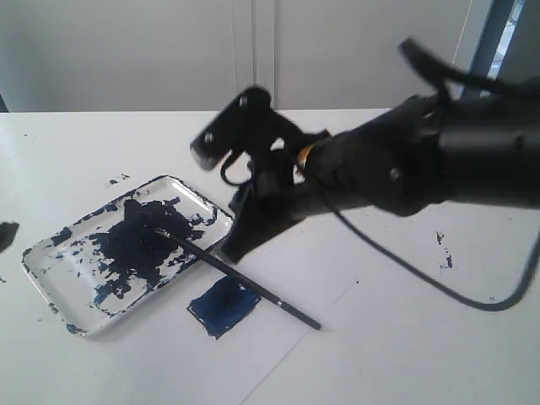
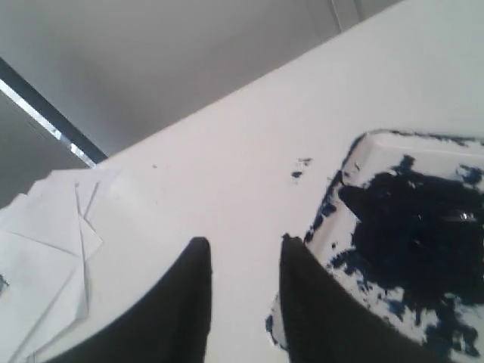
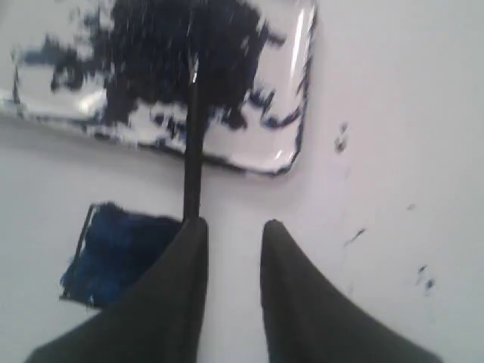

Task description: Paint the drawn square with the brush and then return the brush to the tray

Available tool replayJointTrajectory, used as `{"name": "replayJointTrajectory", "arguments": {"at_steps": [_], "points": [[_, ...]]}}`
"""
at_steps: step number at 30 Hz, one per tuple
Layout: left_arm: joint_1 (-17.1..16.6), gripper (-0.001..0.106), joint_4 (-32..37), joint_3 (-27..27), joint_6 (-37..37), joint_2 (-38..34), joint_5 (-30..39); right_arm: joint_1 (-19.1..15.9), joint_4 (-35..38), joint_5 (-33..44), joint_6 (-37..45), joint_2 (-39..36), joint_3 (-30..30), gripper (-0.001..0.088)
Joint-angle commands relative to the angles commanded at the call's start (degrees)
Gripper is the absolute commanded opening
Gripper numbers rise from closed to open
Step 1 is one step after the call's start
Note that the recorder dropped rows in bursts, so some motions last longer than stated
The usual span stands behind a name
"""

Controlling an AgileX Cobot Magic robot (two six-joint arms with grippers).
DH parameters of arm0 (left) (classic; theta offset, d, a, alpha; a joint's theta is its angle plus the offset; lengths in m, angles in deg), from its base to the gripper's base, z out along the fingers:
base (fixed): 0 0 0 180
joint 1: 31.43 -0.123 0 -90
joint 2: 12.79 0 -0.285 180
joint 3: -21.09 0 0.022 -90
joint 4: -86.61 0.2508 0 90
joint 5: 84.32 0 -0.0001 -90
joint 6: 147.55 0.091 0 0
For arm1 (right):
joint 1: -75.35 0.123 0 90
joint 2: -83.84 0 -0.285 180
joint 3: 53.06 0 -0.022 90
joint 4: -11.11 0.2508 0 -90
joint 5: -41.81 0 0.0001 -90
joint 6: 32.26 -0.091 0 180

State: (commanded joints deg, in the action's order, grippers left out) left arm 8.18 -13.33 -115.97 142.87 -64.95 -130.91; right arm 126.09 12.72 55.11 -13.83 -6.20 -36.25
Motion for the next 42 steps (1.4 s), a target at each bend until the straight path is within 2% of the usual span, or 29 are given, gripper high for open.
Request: {"name": "replayJointTrajectory", "arguments": {"at_steps": [1, 2, 7, 11, 15, 19, 22, 26, 28, 31, 34, 39, 42], "points": [[0.0, 0.017, 0.0, -1.5, 0.5, 1.0, 1.0, 0.0, -1.1, 0.0, 0.0, 1.9, -0.3, 0.0022], [0.0, 0.014, 0.0, -2.9, 0.9, 1.8, 1.7, 0.0, -2.3, 0.1, 0.0, 4.4, -0.6, 0.0000], [0.0, 0.011, 0.0, -7.9, 3.9, 5.8, 5.2, -1.3, -5.2, 2.2, 0.0, 15.6, -1.1, 0.0000], [0.0, 0.011, 0.0, -10.1, 4.8, 7.5, 9.9, -3.8, -6.7, 7.3, 2.4, 23.7, -1.1, 0.0000], [0.0, 0.007, 0.0, -11.5, 7.8, 7.9, 18.4, -6.7, -10.8, 11.2, 2.4, 31.0, -1.1, 0.0000], [0.0, 0.006, 0.0, -11.8, 8.9, 5.9, 21.7, -9.2, -16.0, 11.7, 1.9, 36.7, -1.1, 0.0000], [-0.2, 0.006, 0.0, -11.7, 11.0, 3.5, 18.7, -10.5, -24.2, 14.1, -1.3, 39.9, -1.1, 0.0000], [-1.4, 0.005, 0.0, -11.7, 11.0, 1.6, 7.3, -10.9, -39.5, 23.0, -12.1, 43.2, -1.1, 0.0000], [-2.6, 0.002, 0.0, -11.7, 11.0, 2.2, 4.0, -10.9, -43.6, 27.9, -14.5, 44.4, -1.1, 0.0000], [-4.6, 0.000, 1.2, -11.7, 11.0, 4.6, 3.4, -10.9, -44.0, 32.6, -13.9, 46.8, -1.1, 0.0000], [-5.8, 0.000, 1.0, -11.7, 11.0, 7.8, 0.9, -10.8, -43.6, 34.0, -13.7, 49.2, -1.1, 0.0000], [-5.8, 0.000, 0.0, -11.7, 11.0, 15.4, -8.0, -10.8, -40.9, 38.3, -13.7, 54.5, -1.1, 0.0000], [-5.8, 0.000, 0.0, -11.7, 11.0, 20.8, -10.2, -10.8, -38.4, 39.7, -13.0, 57.8, -0.8, 0.0000]]}}
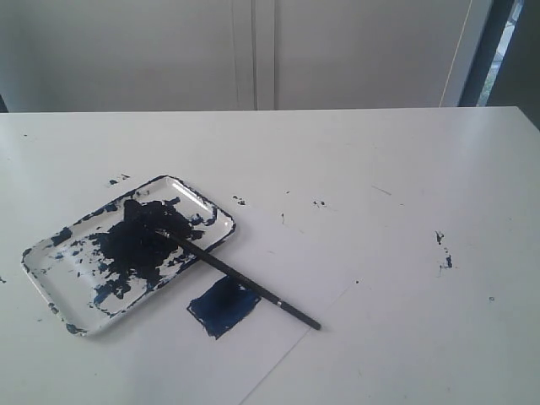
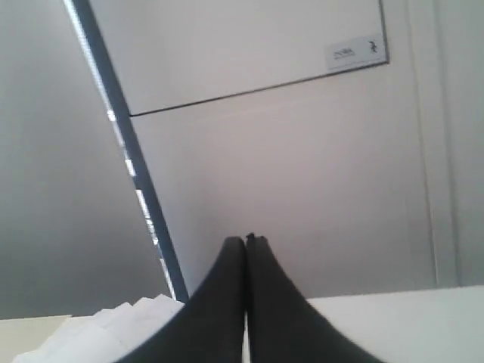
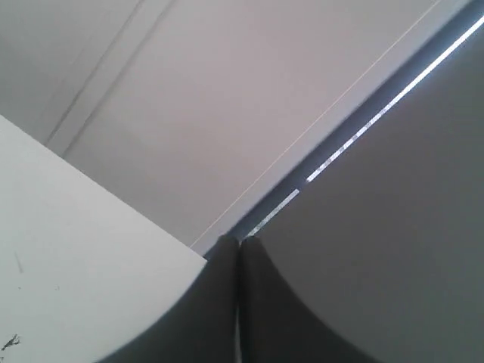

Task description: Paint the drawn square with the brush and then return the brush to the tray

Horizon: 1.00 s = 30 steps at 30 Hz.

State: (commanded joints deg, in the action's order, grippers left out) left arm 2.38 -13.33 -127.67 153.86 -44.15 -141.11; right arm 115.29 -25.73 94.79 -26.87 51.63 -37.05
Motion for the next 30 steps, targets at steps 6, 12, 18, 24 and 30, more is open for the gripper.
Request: {"name": "replayJointTrajectory", "arguments": {"at_steps": [6, 12, 18, 24, 30], "points": [[0.0, 0.000, 0.8, 0.0, 0.0, 8.2, -5.8, 0.0, 9.7, 5.2, 7.2, 4.6, 3.4, 0.0000], [0.0, 0.000, 4.7, 0.0, 0.0, 11.2, -13.2, 0.0, 18.4, 4.5, 8.0, 7.5, 8.6, 0.0000], [0.0, 0.000, 1.6, 1.4, 0.0, 14.1, -13.2, 0.0, 23.0, 4.1, 6.8, 7.9, 14.8, 0.0000], [2.8, 0.000, 0.0, 9.5, 0.0, 18.0, -11.1, 0.0, 25.9, -1.8, 6.8, 7.9, 23.2, 0.0000], [6.4, 0.000, 0.0, 20.7, 0.0, 18.7, -2.5, 0.0, 25.7, -11.2, 6.9, 7.9, 34.3, 0.0000]]}}
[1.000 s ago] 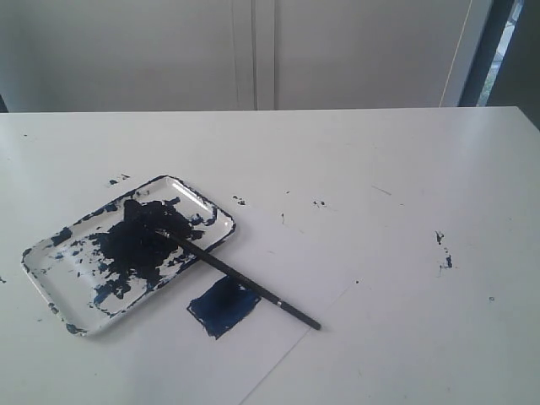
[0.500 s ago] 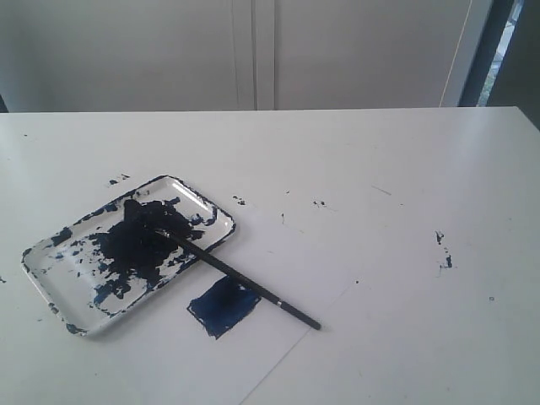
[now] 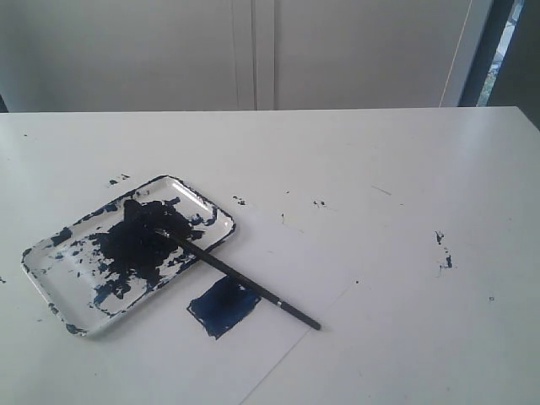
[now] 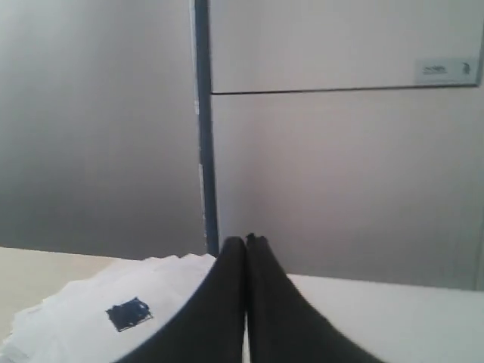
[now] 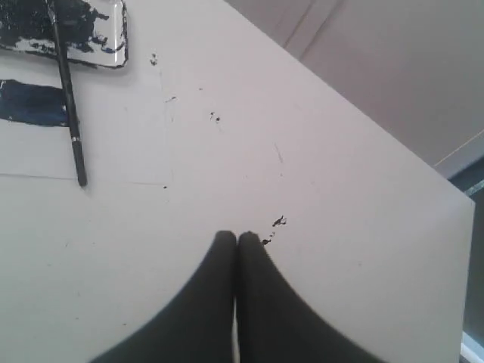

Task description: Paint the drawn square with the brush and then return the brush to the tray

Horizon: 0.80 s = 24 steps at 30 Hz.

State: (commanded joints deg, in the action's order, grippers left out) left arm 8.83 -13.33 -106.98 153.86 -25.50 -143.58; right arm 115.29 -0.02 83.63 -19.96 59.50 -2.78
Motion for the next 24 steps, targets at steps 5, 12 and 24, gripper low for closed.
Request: {"name": "replayJointTrajectory", "arguments": {"at_steps": [5, 12, 24], "points": [[2.1, 0.000, 0.0, 10.8, 0.0, 0.0, 8.9, 0.0, -1.8, -7.8, 0.2, 0.0, 9.7, 0.0000], [2.4, 0.000, 0.0, 13.5, 0.0, 0.0, 13.6, 0.0, -3.7, -8.5, 2.6, 0.0, 12.0, 0.0000], [2.3, 0.013, 0.0, 13.6, -0.4, 0.0, -3.6, 0.0, -2.4, -8.6, 0.8, 0.0, 12.1, 0.0000]]}}
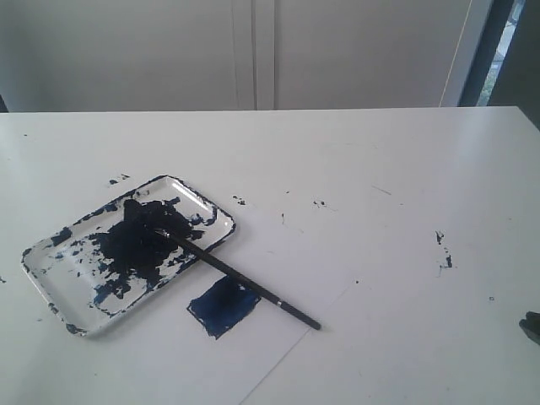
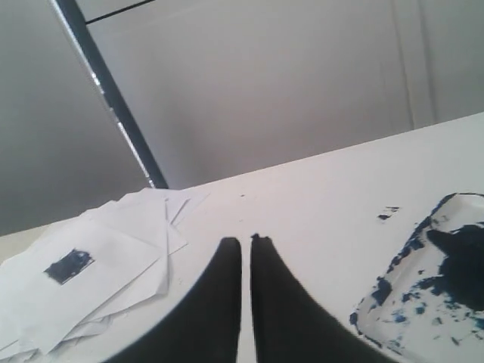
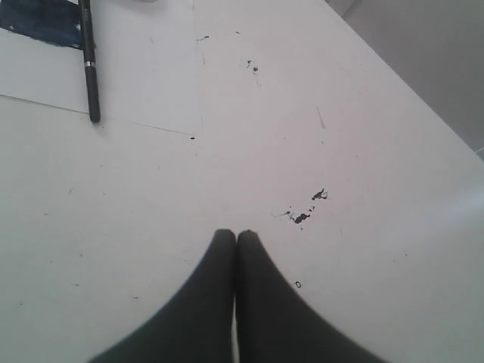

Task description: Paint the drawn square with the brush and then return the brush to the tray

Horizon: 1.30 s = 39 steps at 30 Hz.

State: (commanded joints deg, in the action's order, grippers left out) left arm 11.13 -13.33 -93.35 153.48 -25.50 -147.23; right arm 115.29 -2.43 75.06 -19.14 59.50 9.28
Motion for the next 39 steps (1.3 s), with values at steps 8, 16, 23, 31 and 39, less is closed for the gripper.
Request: {"name": "replayJointTrajectory", "arguments": {"at_steps": [8, 16, 23, 31, 39], "points": [[0.0, 0.013, 0.0, 0.0, 0.0, 0.0, -0.5, 0.0, 0.0, -0.1, 0.0, 0.0, 0.0, 0.0000], [-0.7, 0.013, 0.0, 0.0, 0.0, 1.3, -0.1, -0.5, -0.2, -0.3, 0.0, 3.6, 0.7, 0.0000], [-12.6, 0.013, 0.0, 0.9, 0.0, 2.5, 1.4, -12.5, -0.3, -1.7, 0.1, 15.6, 4.0, 0.0000], [-29.3, 0.013, 0.0, 6.0, 0.0, 3.2, 1.4, -27.2, -0.2, -3.1, 0.1, 16.5, 10.5, 0.0000], [-35.2, 0.013, 0.0, 9.9, 0.0, 4.9, 1.2, -32.0, -0.2, -8.7, -0.3, 16.5, 14.9, 0.0000]]}}
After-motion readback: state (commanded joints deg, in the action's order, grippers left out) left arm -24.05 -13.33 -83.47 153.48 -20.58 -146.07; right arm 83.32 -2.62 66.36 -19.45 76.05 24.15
